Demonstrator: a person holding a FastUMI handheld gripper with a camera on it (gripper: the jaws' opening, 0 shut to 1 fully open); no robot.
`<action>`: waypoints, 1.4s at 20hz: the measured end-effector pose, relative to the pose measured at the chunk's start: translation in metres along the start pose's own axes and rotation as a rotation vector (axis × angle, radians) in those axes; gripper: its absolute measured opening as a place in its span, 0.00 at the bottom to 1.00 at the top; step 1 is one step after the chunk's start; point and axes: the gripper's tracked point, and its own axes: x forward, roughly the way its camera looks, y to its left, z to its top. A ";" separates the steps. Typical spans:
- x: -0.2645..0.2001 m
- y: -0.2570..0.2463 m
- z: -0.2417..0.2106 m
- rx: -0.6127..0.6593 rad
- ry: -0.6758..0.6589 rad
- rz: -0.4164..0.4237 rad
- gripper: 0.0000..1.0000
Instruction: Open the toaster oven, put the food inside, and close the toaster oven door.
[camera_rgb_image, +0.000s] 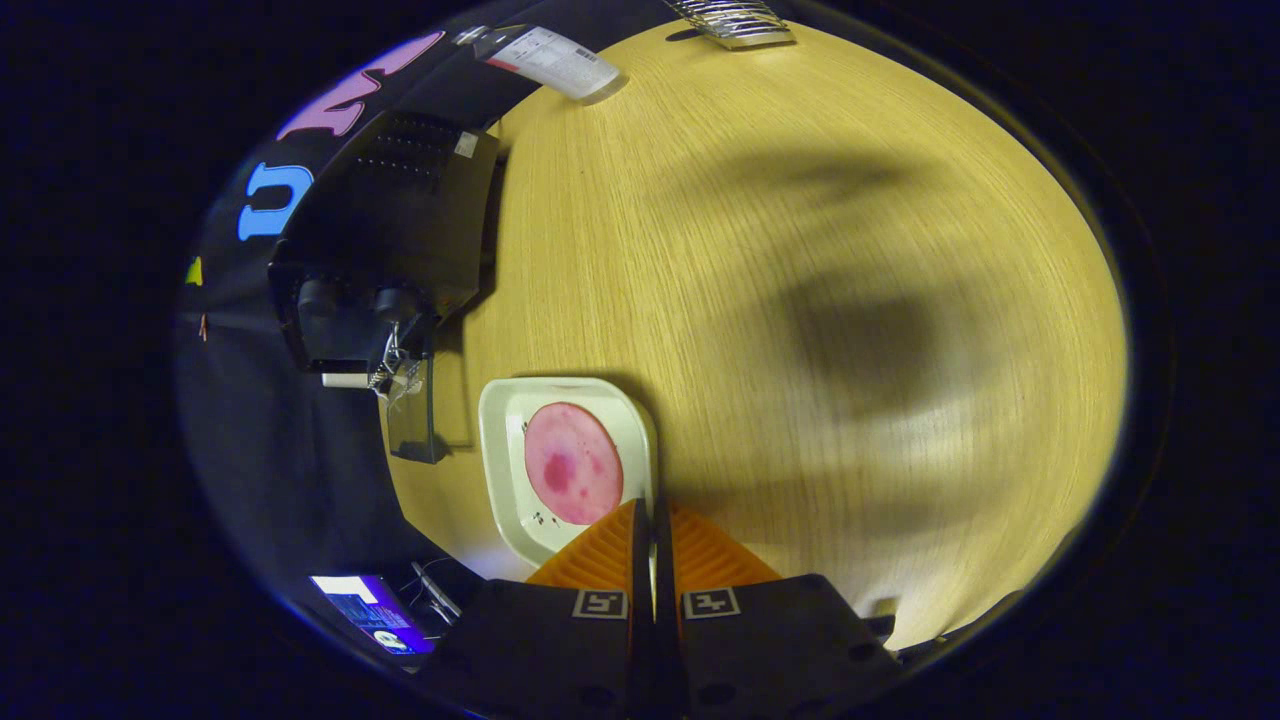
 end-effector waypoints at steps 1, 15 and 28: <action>-0.002 0.005 0.000 0.005 -0.010 0.026 0.05; -0.023 0.101 -0.020 0.167 -0.156 0.109 0.05; 0.045 0.233 -0.009 0.450 -0.303 0.095 0.05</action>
